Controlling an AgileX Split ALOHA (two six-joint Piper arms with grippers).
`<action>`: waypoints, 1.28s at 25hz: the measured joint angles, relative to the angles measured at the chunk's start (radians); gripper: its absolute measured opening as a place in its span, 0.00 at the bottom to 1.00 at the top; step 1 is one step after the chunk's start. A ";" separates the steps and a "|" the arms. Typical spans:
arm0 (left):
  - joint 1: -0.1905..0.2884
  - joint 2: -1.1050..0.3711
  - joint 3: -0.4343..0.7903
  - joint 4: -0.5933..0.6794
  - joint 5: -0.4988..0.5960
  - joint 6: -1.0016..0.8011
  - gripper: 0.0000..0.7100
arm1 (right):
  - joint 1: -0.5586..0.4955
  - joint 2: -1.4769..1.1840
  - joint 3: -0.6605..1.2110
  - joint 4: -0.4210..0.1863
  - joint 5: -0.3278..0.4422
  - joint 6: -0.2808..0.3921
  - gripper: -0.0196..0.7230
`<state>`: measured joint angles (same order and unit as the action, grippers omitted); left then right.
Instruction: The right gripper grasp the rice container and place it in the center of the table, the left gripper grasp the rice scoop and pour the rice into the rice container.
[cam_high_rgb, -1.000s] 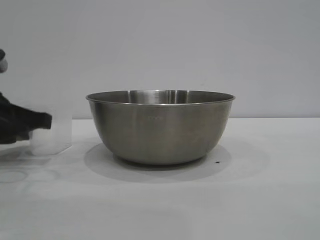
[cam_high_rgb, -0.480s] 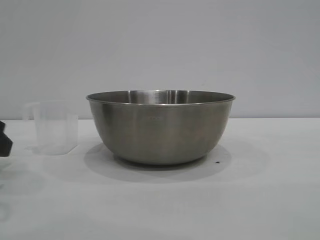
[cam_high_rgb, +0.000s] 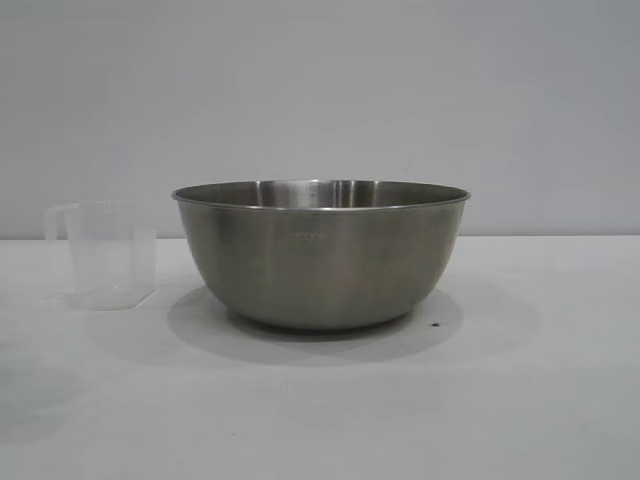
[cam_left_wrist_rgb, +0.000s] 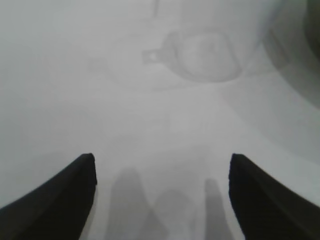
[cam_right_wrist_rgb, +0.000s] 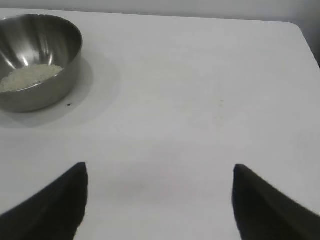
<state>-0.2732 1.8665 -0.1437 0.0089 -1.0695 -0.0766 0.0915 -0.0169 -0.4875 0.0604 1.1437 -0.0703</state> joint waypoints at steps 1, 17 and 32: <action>0.000 -0.005 0.000 0.000 0.006 0.000 0.69 | 0.000 0.000 0.000 0.000 0.000 0.000 0.75; 0.000 -0.035 -0.169 0.051 0.376 0.000 0.69 | 0.000 0.000 0.000 0.000 0.000 0.000 0.75; 0.000 -0.530 -0.398 0.112 1.283 0.000 0.69 | 0.000 0.000 0.000 0.000 0.000 0.000 0.75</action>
<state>-0.2732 1.3365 -0.5417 0.1210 0.2136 -0.0766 0.0915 -0.0169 -0.4875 0.0604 1.1437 -0.0703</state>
